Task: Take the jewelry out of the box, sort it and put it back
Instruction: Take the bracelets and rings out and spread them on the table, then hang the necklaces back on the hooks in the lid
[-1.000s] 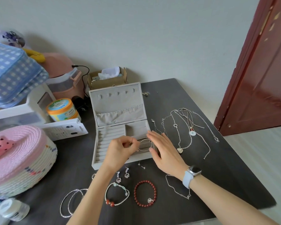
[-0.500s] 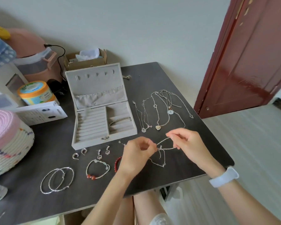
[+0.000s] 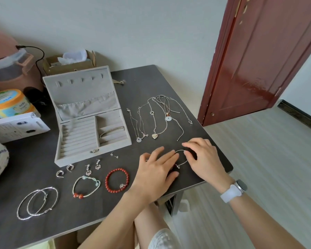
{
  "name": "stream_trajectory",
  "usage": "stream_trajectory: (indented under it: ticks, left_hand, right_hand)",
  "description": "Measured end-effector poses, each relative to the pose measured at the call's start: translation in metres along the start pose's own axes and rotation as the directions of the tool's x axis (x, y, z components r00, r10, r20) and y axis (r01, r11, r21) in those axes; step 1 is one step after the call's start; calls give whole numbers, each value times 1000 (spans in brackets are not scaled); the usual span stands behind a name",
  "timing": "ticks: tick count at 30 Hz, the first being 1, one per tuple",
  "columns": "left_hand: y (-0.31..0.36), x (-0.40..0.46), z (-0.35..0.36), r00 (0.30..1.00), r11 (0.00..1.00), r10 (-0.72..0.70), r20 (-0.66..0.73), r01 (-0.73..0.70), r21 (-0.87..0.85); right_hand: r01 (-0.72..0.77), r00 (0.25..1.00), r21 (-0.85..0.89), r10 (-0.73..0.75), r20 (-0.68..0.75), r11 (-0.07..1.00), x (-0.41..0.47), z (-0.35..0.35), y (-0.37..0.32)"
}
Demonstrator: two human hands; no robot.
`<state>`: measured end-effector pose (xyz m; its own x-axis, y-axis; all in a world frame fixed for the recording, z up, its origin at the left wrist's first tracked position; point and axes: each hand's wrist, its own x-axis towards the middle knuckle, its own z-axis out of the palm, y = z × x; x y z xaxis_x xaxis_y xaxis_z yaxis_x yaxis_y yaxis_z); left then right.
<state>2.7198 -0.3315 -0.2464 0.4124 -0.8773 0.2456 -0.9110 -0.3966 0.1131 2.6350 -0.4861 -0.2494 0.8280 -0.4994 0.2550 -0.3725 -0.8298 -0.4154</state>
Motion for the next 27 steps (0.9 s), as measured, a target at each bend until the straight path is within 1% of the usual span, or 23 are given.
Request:
stream_trajectory:
  ticks: [2, 3, 6, 8, 9, 11, 12, 15, 17, 19, 20, 21, 23, 25, 27]
  left_hand:
    - [-3, -5, 2, 995, 994, 71, 72, -77, 74]
    - [-4, -6, 3, 991, 991, 84, 106, -94, 91]
    - [-4, -4, 1, 970, 988, 24, 241, -59, 141]
    - [-3, -1, -3, 966, 992, 2, 259, -35, 123]
    - [-2, 1, -5, 963, 993, 8, 269, -39, 110]
    - [-2, 4, -6, 952, 999, 33, 303, -42, 24]
    - [-4, 4, -8, 959, 1000, 13, 282, -7, -22]
    - [-15, 8, -18, 982, 994, -88, 166, 98, -53]
    - [-29, 16, -27, 978, 980, -192, 78, 195, -34]
    - [-48, 27, -31, 950, 951, -310, 44, 310, 6]
    - [-58, 33, -32, 931, 932, -362, 41, 361, 24]
    - [-69, 39, -33, 910, 912, -410, 67, 408, 47]
    - [-88, 50, -31, 857, 872, -490, 157, 481, 94]
    - [-103, 57, -26, 823, 849, -528, 210, 520, 94]
    - [-108, 59, -20, 817, 845, -534, 217, 526, 97]
  right_hand:
    - [36, 999, -127, -35, 6, 991, -8, 4, 1]
    - [52, 998, -181, -48, 28, 982, -12, 5, 1]
    - [80, 996, -255, -67, 59, 964, -18, 7, 3]
    - [59, 998, -220, -52, 41, 974, -15, 6, 2]
    - [37, 999, -174, -33, 26, 984, -11, 5, 1]
    - [-22, 1000, -45, 22, -2, 999, -1, 3, -2]
    - [-49, 998, 19, 50, -26, 999, 5, 2, -4]
    - [-102, 987, 177, 122, -107, 979, 26, 3, -10]
    - [-106, 981, 212, 137, -137, 972, 46, 6, -15]
    - [-107, 981, 216, 139, -138, 971, 72, 10, -20]
    - [-114, 982, 201, 142, -127, 973, 86, 11, -23]
    - [-126, 983, 177, 147, -110, 976, 101, 14, -24]
    - [-187, 979, 137, 196, -54, 973, 131, 18, -26]
    - [-272, 961, 140, 275, -1, 952, 162, 22, -24]
    - [-329, 944, 149, 328, 32, 932, 190, 25, -21]
